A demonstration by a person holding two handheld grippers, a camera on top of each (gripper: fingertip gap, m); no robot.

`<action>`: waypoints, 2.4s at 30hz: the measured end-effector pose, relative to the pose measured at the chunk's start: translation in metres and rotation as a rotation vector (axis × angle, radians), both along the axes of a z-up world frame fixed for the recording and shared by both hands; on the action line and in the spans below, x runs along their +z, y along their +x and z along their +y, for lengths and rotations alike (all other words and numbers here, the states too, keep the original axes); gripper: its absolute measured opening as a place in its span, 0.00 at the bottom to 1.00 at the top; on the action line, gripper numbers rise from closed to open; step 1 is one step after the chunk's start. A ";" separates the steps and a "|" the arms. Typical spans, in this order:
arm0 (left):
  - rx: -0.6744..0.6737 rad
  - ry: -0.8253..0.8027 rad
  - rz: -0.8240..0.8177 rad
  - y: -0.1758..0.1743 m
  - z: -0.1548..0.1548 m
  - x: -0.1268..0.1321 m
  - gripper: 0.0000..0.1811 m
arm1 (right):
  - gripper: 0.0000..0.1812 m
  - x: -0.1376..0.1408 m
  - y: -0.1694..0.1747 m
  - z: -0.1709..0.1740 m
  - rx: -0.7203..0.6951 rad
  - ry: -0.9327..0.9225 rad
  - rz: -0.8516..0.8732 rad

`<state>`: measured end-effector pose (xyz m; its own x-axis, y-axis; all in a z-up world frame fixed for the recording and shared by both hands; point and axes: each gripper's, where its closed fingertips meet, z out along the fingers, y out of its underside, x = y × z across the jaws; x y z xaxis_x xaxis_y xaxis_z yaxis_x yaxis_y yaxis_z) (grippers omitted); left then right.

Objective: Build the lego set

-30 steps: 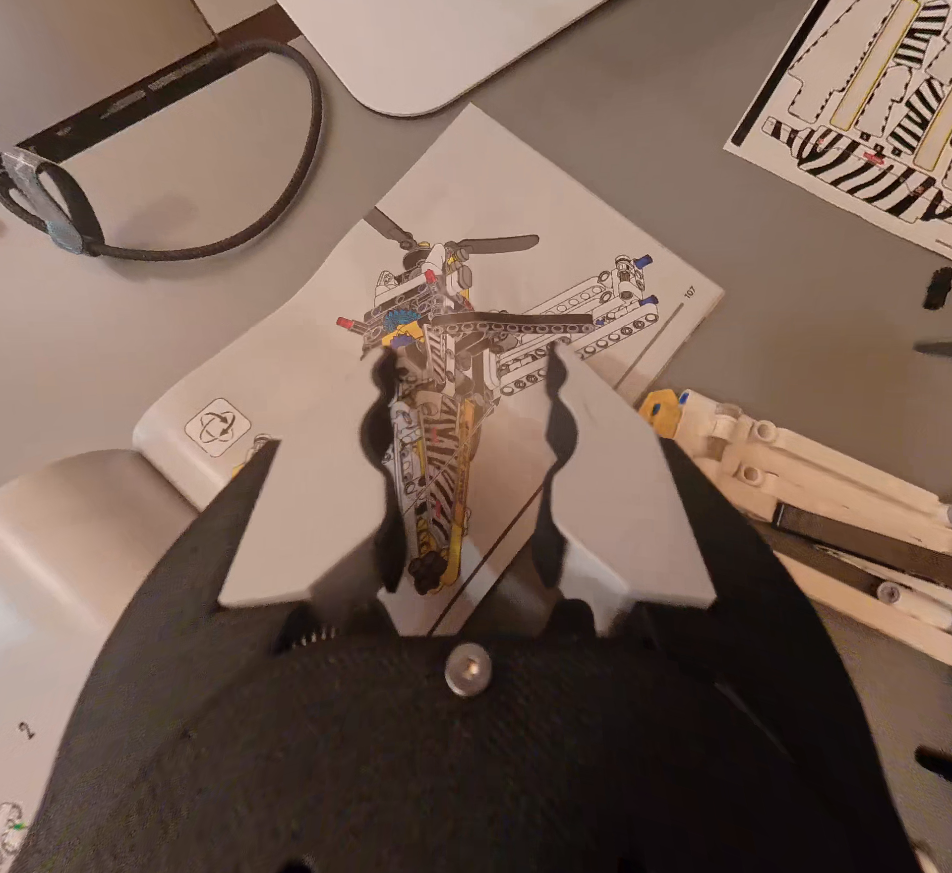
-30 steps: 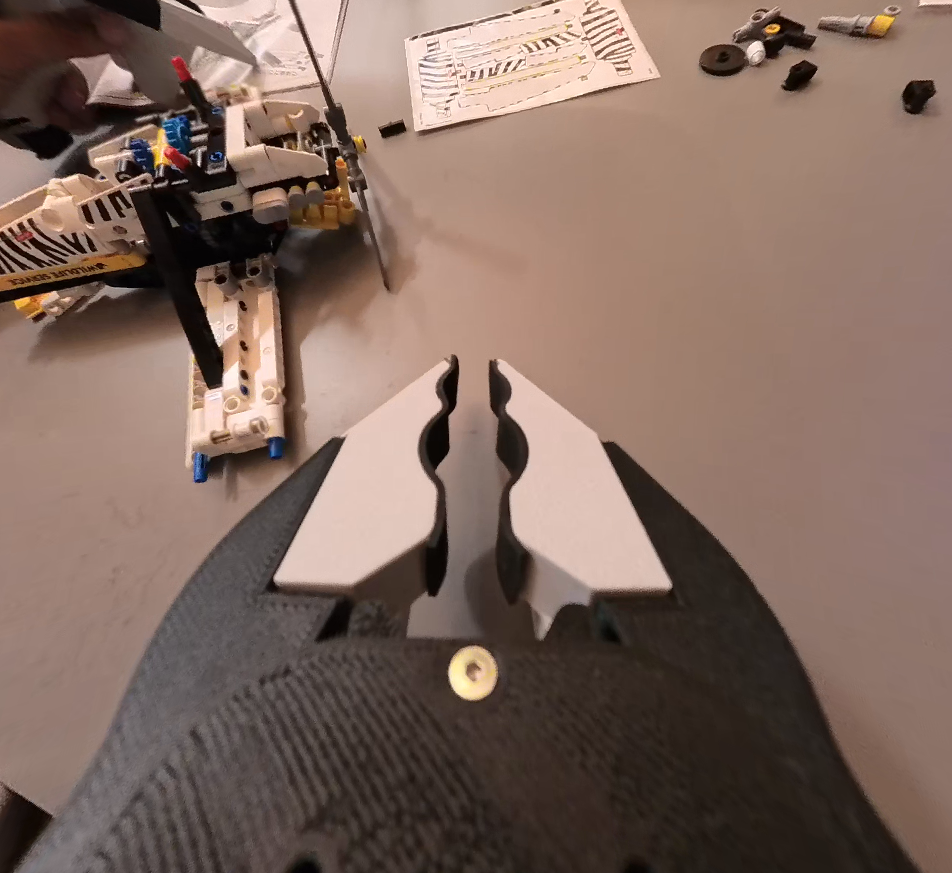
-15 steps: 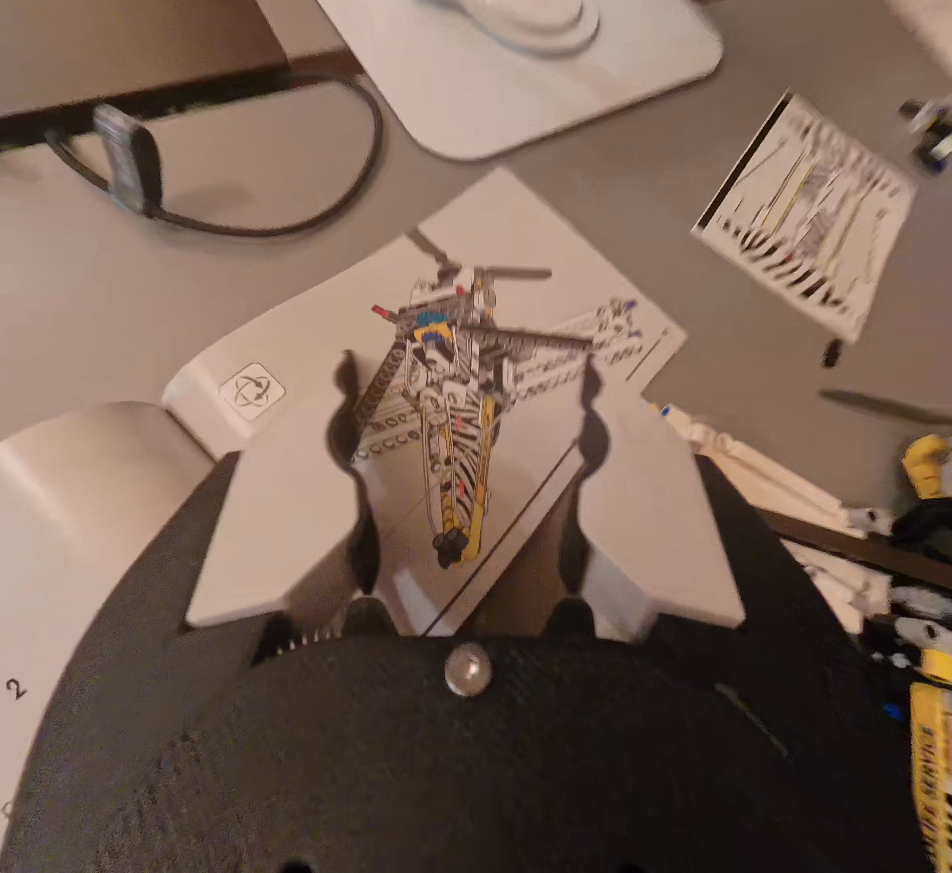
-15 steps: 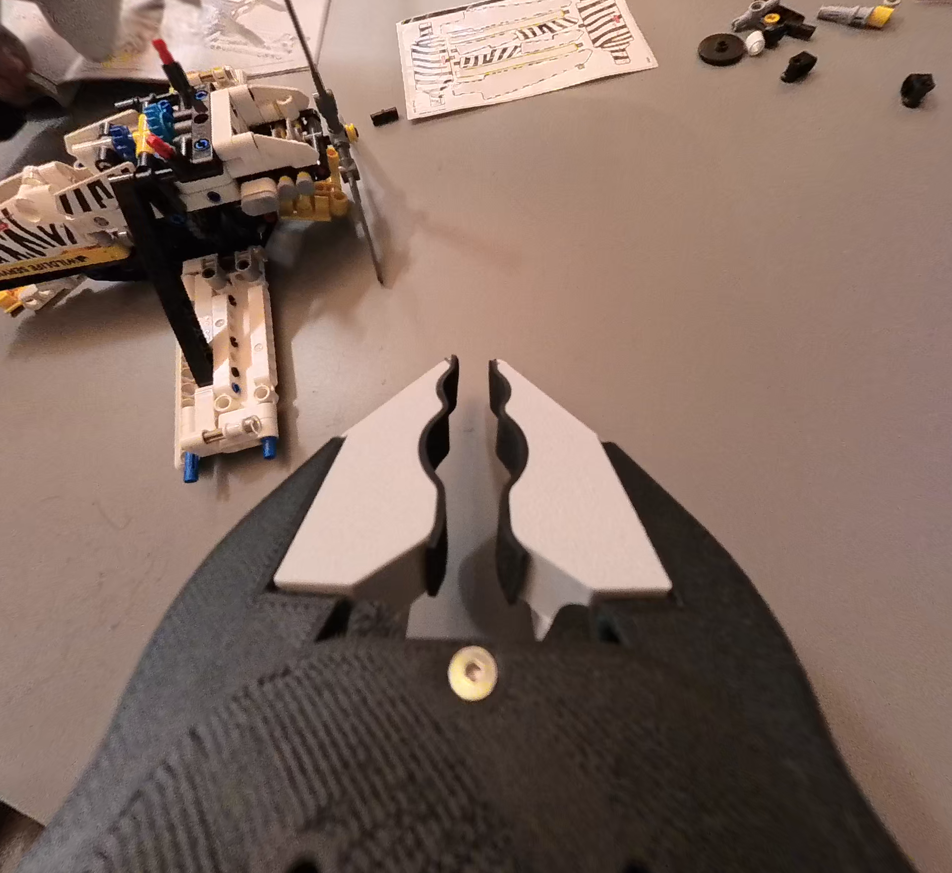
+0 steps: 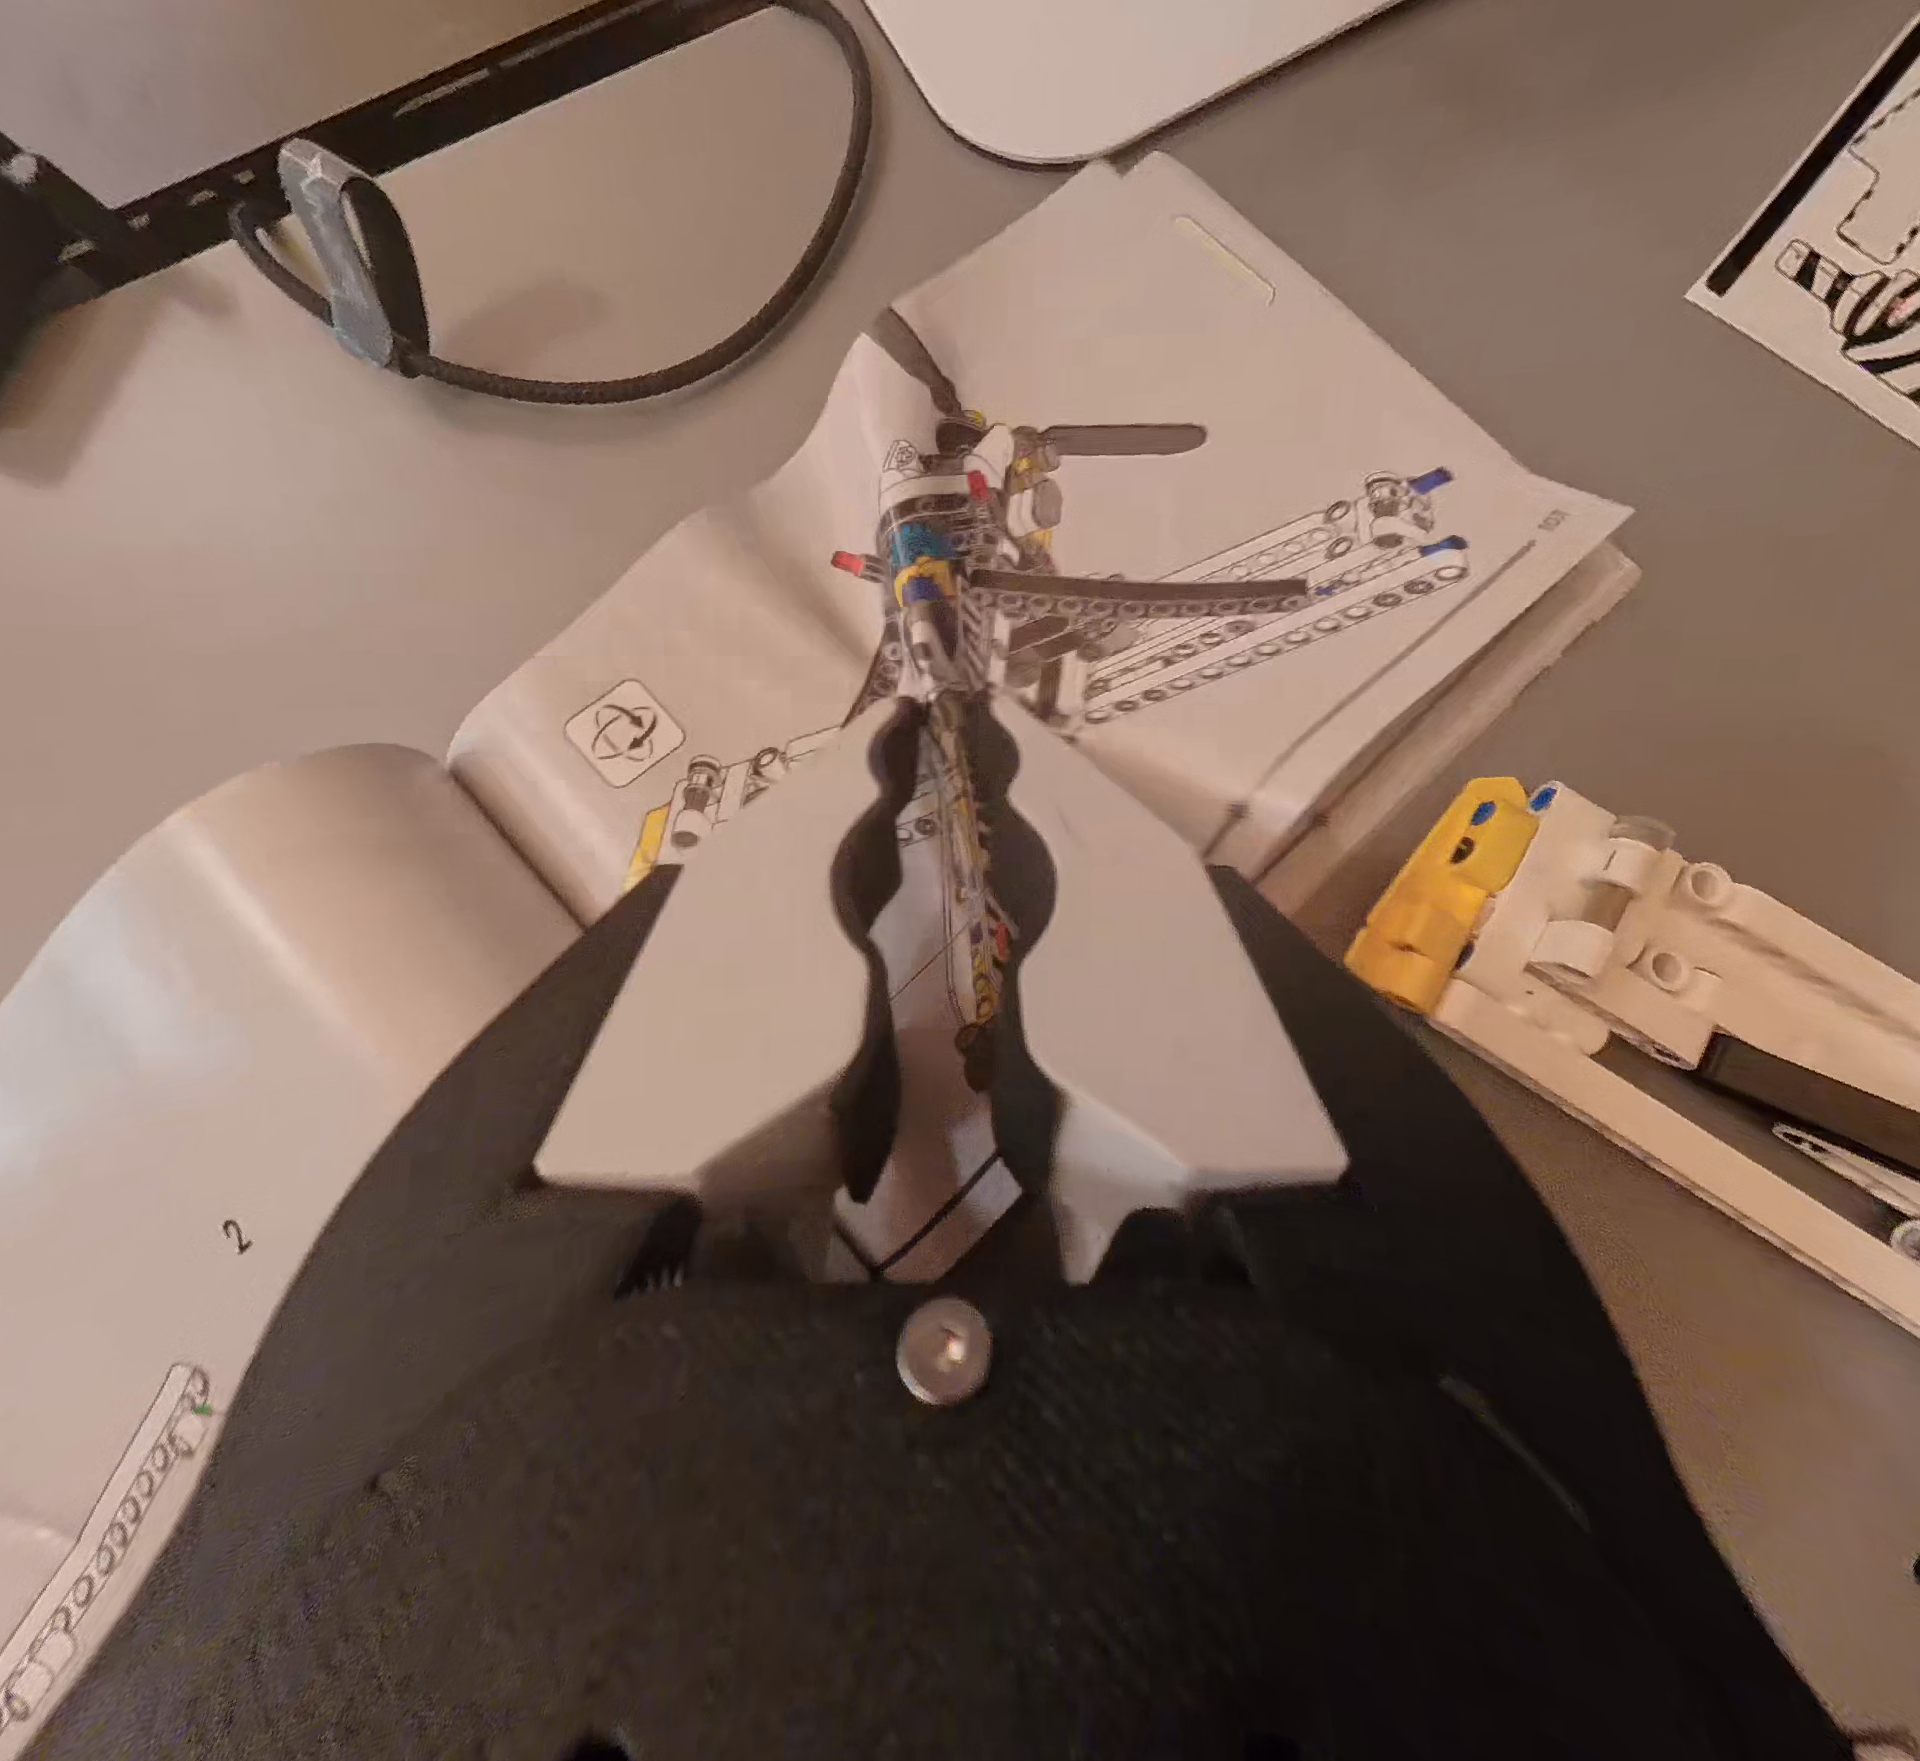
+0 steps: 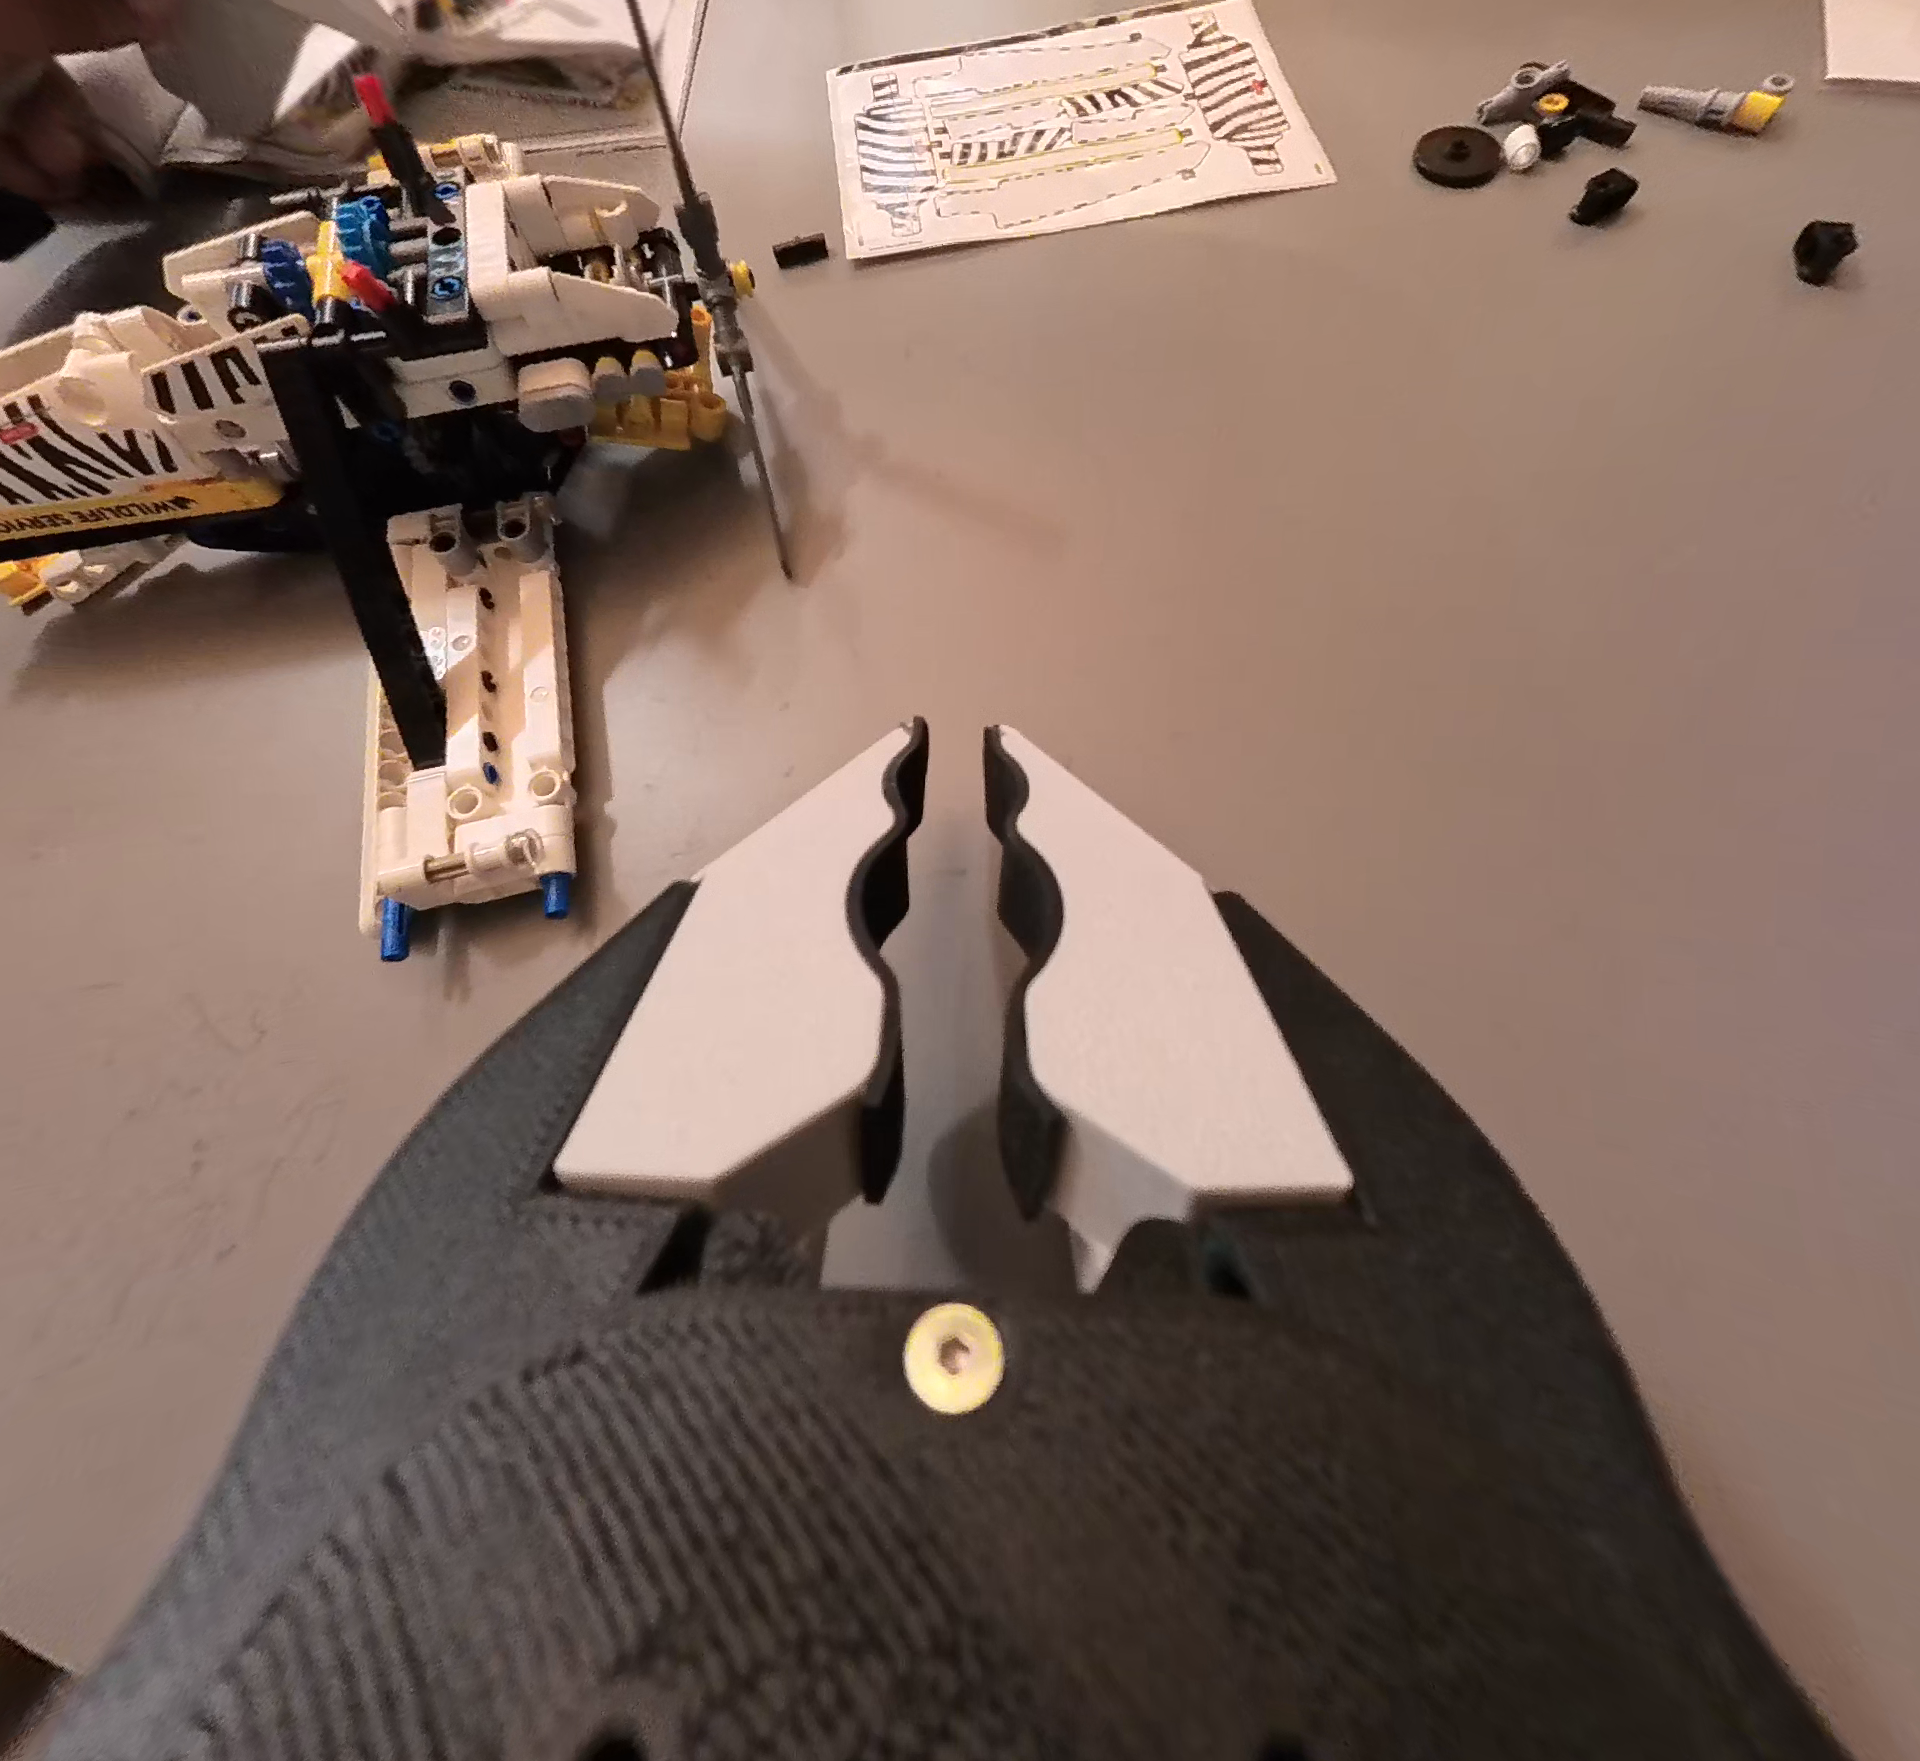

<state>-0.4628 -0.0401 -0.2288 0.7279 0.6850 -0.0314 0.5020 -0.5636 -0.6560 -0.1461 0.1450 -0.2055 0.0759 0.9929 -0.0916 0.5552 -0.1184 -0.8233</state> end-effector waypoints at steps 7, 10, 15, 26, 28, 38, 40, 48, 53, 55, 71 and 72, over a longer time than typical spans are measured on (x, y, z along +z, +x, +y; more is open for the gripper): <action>0.055 0.291 -0.041 -0.010 -0.017 0.040 0.00 | 0.05 0.001 0.000 -0.001 -0.001 0.031 0.000; 0.086 0.395 0.020 -0.018 -0.043 0.067 0.00 | 0.04 0.002 0.000 0.000 -0.007 0.048 0.009; 0.237 0.608 -0.059 -0.022 -0.116 0.072 0.01 | 0.04 0.005 0.001 0.001 -0.017 0.058 0.024; 0.481 0.682 0.495 -0.012 -0.235 0.150 0.24 | 0.03 0.022 0.005 0.002 -0.042 0.142 0.125; 0.489 0.769 0.639 0.000 -0.248 0.182 0.24 | 0.02 0.025 0.005 0.002 -0.048 0.178 0.138; 0.323 0.889 0.467 0.015 -0.223 0.167 0.21 | 0.02 0.016 0.003 0.002 -0.063 0.284 0.072; 0.299 0.859 0.435 0.014 -0.214 0.155 0.21 | 0.01 0.020 0.004 0.004 -0.075 0.289 0.096; 0.082 0.783 0.287 0.040 -0.166 0.137 0.21 | 0.01 0.029 0.009 0.021 -0.163 0.255 0.147; 0.009 0.778 0.230 0.051 -0.150 0.131 0.21 | 0.03 0.029 0.009 0.022 -0.171 0.250 0.143; -0.008 0.745 0.231 0.052 -0.147 0.126 0.21 | 0.04 0.027 0.002 0.022 -0.160 0.260 0.129; -0.521 0.702 0.018 0.134 -0.079 0.101 0.20 | 0.02 0.065 -0.036 -0.003 0.075 0.163 0.419; -0.562 0.666 -0.001 0.142 -0.074 0.094 0.21 | 0.02 0.064 -0.037 -0.003 0.078 0.163 0.412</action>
